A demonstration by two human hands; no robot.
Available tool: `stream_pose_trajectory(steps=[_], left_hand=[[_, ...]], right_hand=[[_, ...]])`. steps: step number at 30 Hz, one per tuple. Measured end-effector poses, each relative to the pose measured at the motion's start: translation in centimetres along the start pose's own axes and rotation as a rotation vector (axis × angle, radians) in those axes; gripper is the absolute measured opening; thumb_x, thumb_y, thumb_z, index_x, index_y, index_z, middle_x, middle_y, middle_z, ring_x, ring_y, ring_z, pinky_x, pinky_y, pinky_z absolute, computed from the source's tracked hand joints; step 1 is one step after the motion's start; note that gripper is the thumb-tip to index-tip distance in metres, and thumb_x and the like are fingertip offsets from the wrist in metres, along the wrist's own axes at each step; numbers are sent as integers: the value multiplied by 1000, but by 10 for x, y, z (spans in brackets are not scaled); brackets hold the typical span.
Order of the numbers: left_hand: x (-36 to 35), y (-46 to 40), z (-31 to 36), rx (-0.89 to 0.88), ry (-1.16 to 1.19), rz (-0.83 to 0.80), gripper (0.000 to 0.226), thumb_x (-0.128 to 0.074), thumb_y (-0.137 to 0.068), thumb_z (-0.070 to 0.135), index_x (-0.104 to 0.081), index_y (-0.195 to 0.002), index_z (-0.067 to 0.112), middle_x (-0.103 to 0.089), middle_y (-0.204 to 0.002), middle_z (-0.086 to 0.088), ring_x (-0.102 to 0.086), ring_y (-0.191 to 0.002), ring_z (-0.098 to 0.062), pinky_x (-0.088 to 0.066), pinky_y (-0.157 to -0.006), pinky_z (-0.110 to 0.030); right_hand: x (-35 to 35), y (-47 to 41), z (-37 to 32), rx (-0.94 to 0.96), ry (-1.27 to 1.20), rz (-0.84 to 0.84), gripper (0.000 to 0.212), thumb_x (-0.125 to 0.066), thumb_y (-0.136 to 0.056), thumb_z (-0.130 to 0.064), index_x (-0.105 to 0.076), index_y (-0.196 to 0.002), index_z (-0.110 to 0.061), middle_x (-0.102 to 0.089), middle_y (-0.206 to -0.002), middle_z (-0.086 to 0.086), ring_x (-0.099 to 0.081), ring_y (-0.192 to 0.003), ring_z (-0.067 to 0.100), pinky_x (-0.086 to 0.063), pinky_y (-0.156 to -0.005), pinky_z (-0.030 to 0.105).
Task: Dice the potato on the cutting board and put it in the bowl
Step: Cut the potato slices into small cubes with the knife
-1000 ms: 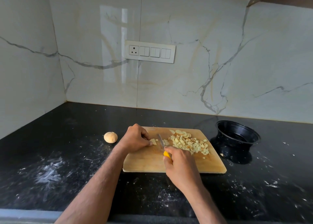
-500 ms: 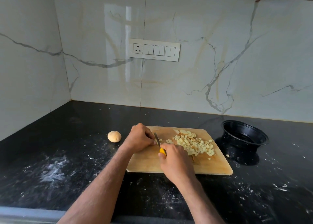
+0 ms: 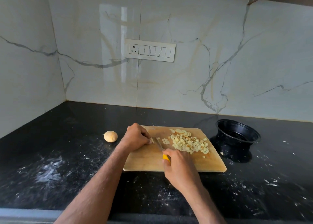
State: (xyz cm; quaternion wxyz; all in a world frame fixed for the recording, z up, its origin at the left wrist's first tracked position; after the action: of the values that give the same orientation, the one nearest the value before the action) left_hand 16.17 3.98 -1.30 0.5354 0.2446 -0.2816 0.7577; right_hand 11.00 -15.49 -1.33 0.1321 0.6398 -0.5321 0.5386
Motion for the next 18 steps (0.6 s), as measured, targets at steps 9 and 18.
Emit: stream_pose_trajectory(steps=[9,18], left_hand=[[5,2,1,-36,-11,-22,13,-87,-77,11,-81,-85,19,-75,-82,7,-69,-80,-8,-55,-73,-16],[5,1,1,-18,-29,-12,11,-84,-79,10,-81,-81,21,-73,-76,8,-69,-75,-8,-52,-67,-13]], right_hand=[[-3,-5,-8,-10,-65,57,35,-66,-96,-29,-66,-131,-23,-71,-116,-11,-65,-97,2,-45,-78,6],[-14,-22,-21,-13,-31,20,34,-63,-98,-31,-64,-132,-25,-71,-116,-8,-66,-99,6,-44,-71,8]])
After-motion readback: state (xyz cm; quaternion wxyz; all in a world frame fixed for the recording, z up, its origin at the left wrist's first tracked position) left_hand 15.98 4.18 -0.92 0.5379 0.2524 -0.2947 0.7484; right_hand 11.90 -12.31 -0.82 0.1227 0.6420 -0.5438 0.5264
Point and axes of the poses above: each hand's wrist, its own y-axis away from the middle knuckle, its own x-axis out of the back of the hand, z = x × y, the point moved 7 cm from there along -y, towards the middle knuckle
